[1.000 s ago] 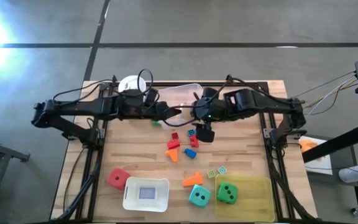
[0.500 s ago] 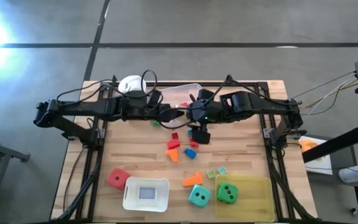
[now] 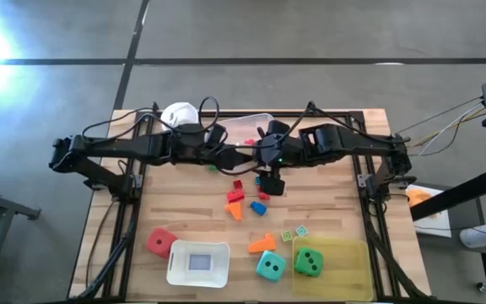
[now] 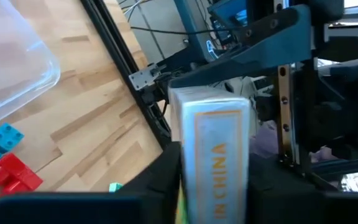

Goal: Pick & Place Toys
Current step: Put the orange deck of cards into the white bin

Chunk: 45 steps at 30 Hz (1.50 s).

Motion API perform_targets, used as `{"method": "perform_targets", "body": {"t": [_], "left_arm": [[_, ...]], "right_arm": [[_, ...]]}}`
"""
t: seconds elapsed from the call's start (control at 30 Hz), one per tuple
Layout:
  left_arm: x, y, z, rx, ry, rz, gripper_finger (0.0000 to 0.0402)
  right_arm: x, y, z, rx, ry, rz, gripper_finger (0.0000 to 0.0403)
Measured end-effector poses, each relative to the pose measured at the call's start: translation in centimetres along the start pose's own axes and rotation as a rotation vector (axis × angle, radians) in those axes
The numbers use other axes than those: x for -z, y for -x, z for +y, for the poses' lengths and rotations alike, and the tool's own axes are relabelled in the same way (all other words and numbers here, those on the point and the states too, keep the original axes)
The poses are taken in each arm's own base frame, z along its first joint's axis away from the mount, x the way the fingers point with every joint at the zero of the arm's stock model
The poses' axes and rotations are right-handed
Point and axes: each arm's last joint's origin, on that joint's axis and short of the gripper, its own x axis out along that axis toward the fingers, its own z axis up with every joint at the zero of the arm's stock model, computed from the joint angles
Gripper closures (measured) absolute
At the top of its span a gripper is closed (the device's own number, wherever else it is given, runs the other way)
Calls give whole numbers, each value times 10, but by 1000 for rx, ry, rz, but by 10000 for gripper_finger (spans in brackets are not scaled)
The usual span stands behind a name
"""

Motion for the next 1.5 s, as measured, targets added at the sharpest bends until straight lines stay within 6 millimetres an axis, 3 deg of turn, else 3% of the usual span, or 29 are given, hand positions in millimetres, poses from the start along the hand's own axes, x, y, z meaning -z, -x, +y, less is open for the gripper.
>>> {"method": "perform_targets", "body": {"t": [0.07,0.27,0.5,0.73,1.03,1.27,1.5], "left_arm": [[0,0,0,1,-5,0,338],[0,0,-1,7,-9,3,338],[0,1,-3,33,-25,12,338],[1,3,0,9,-44,45,338],[3,28,-2,-42,-105,93,338],[22,51,-4,-104,-141,210,338],[63,67,-11,-175,-145,340,338]], "right_arm": [[0,0,0,1,0,-1,112],[0,0,1,0,-6,-2,109],[0,2,5,-15,-6,-10,15],[1,2,7,-18,-21,-4,20],[6,12,7,-24,-72,25,19],[12,16,11,-26,-92,63,19],[18,22,19,-24,-164,105,18]]}}
